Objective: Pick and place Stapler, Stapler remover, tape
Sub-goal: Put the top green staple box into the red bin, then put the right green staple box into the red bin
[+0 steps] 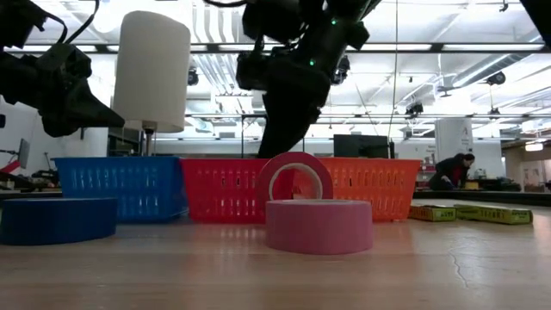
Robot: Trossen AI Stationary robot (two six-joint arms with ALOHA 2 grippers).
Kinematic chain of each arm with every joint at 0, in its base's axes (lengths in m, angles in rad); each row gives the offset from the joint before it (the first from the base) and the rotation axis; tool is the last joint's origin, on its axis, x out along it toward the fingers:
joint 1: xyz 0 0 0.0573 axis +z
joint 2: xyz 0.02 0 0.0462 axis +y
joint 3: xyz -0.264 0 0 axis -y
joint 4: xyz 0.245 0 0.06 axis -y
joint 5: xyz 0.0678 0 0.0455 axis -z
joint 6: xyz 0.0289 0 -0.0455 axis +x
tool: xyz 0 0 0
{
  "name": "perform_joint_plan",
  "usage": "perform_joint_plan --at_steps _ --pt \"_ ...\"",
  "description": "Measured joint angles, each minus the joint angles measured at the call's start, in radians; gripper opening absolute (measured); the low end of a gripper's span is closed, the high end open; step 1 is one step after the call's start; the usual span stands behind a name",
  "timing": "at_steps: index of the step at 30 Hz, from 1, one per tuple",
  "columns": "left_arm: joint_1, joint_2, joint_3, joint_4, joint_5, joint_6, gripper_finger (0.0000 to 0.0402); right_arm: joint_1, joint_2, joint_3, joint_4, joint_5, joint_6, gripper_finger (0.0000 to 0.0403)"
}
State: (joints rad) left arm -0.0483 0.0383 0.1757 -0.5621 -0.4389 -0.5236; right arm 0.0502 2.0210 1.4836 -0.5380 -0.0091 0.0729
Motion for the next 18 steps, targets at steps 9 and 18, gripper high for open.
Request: perform_joint_plan --at_steps 9,18 --pt "0.000 0.000 0.000 -0.001 0.000 0.000 0.0026 0.000 0.017 0.017 -0.042 0.009 -0.025 0.0273" --pt "0.000 0.000 0.000 0.000 0.000 0.000 0.0026 0.000 0.010 0.017 -0.052 0.012 -0.022 0.0301"
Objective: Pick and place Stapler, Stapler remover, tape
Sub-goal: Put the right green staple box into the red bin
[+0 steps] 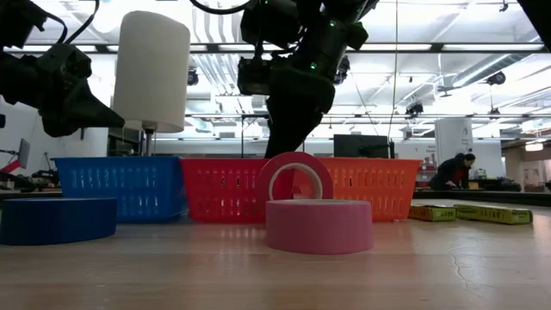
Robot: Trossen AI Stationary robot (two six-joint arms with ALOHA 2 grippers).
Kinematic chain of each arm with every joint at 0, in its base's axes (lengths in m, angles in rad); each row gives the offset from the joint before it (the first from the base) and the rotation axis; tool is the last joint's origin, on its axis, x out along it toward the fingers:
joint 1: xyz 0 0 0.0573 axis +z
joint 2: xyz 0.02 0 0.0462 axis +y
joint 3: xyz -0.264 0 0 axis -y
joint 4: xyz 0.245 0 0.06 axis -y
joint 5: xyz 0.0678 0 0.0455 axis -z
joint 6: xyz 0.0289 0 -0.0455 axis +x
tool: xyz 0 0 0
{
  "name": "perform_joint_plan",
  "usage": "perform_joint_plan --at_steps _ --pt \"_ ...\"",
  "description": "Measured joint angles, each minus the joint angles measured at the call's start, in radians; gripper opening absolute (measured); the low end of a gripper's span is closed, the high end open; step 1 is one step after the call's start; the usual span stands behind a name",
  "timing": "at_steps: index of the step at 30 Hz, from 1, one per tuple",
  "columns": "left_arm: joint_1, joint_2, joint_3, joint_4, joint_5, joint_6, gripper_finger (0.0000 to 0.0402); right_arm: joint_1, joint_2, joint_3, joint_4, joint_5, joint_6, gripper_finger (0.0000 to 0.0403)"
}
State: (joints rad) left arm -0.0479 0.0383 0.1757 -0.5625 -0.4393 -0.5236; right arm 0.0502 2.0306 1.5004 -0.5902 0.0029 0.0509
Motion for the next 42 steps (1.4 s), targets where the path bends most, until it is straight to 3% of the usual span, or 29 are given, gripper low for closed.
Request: perform_joint_plan --at_steps 11,18,27,42 --pt "0.000 0.000 0.000 0.000 0.000 0.000 0.0026 0.019 -0.167 -0.035 -0.171 0.000 0.052 0.0280" --pt "0.000 0.000 0.000 0.000 0.000 0.000 0.0026 0.118 -0.358 -0.222 -0.227 -0.004 0.004 0.0275" --pt "0.000 0.000 0.000 -0.003 0.000 0.000 0.0026 0.239 -0.553 -0.460 -0.190 -0.002 0.189 0.0295" --pt "0.000 0.000 0.000 -0.006 0.000 0.000 0.0026 0.324 -0.569 -0.621 -0.131 0.050 0.166 0.0358"
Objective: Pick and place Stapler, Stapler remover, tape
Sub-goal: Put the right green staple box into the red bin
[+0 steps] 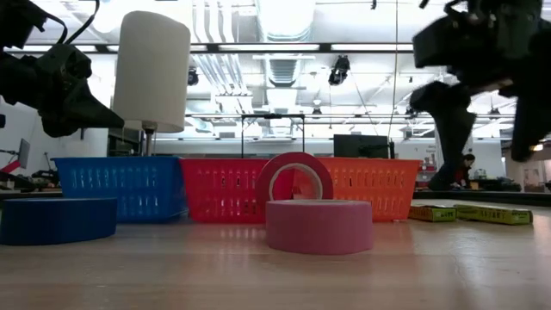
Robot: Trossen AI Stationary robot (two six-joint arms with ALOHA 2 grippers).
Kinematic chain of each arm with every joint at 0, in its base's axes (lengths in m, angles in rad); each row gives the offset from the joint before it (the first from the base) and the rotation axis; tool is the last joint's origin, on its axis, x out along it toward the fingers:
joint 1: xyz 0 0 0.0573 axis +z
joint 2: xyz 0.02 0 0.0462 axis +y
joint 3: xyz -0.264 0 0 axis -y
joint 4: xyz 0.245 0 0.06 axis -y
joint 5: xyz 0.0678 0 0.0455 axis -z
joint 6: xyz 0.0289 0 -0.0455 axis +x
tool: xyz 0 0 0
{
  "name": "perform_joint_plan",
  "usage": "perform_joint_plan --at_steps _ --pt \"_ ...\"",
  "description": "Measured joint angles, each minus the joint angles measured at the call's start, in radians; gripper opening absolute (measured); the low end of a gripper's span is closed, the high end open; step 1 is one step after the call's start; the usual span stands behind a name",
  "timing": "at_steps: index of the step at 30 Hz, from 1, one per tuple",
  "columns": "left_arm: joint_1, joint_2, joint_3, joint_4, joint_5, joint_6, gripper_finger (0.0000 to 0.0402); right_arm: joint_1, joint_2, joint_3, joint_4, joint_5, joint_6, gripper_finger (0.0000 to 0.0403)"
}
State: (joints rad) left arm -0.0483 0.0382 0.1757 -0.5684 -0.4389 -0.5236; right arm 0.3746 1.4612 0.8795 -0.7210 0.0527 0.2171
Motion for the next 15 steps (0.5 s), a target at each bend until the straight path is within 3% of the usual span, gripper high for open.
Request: perform_joint_plan --at_steps 15 --pt "0.000 0.000 0.000 -0.001 0.000 0.000 0.0026 -0.002 0.000 -0.131 0.168 -0.010 -0.025 0.0364"
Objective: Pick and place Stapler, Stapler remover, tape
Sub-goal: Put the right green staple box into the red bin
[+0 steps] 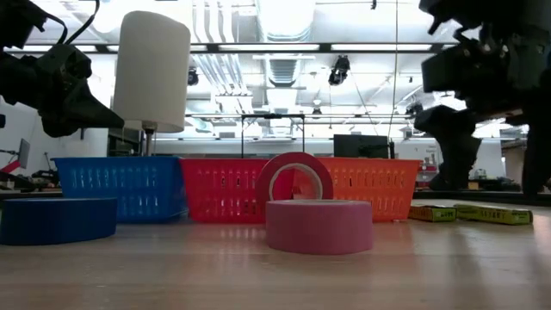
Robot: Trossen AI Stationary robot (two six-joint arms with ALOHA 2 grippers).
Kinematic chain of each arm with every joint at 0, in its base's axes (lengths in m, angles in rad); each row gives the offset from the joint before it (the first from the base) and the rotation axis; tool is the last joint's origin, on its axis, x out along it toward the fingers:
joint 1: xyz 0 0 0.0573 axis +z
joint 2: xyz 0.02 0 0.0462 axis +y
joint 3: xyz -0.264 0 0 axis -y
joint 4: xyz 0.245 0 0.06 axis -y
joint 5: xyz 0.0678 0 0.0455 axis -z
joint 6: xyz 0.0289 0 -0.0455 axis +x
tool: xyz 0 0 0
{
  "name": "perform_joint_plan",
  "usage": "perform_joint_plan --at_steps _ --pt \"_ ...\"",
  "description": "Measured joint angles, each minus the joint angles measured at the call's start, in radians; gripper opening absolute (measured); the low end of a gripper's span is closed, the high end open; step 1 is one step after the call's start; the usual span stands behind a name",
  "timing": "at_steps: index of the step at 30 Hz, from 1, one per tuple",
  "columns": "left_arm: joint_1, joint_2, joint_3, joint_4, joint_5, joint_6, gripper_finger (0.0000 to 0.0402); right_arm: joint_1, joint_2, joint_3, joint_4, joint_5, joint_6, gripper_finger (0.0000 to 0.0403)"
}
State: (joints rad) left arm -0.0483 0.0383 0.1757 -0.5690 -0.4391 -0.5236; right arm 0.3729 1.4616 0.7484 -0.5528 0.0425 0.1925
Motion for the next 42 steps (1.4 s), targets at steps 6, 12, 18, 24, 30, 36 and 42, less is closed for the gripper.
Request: perform_joint_plan --at_steps 6,12,18,24,30,36,42 --pt "0.000 0.000 0.000 0.000 0.000 0.000 0.0026 0.000 0.000 -0.064 0.060 -0.021 0.034 0.0364" --pt "0.000 0.000 0.000 0.000 0.000 0.000 0.0026 0.000 0.000 -0.085 0.117 -0.021 0.031 0.0364" --pt "0.000 0.000 0.000 0.000 0.000 0.000 0.0026 0.000 0.000 -0.110 0.152 -0.017 0.023 0.0364" --pt "0.000 0.000 0.000 0.000 0.000 0.000 0.0026 0.000 0.000 -0.127 0.162 0.013 0.017 0.0344" --pt "0.000 0.000 0.000 0.000 0.000 0.000 0.0026 -0.001 0.000 -0.128 0.207 0.024 0.017 0.0292" --pt "0.000 0.000 0.000 0.000 0.000 0.000 0.0026 -0.001 0.000 -0.128 0.210 0.014 0.017 0.0254" --pt "0.000 0.000 0.000 0.000 0.000 0.000 0.0026 0.000 0.000 -0.128 0.210 0.013 0.040 0.0236"
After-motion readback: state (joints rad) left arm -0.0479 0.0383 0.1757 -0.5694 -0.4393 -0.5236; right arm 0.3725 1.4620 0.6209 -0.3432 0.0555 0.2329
